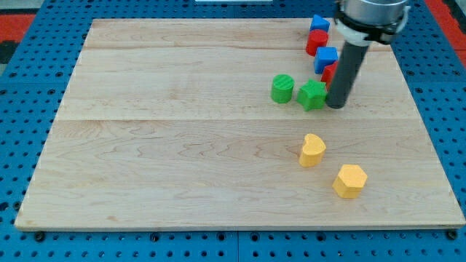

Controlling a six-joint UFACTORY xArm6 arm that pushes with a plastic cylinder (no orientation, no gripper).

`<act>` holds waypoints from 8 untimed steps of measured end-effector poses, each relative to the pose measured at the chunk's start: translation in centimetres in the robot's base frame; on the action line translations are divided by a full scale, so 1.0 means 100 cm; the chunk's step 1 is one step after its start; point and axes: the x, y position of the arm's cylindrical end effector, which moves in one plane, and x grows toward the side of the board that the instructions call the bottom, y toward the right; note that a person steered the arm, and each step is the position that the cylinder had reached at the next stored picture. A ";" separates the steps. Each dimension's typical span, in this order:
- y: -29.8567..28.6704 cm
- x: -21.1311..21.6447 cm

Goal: Move the green circle along with green star to center right

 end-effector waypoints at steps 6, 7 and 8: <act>-0.370 -0.019; -0.368 -0.066; -0.274 -0.072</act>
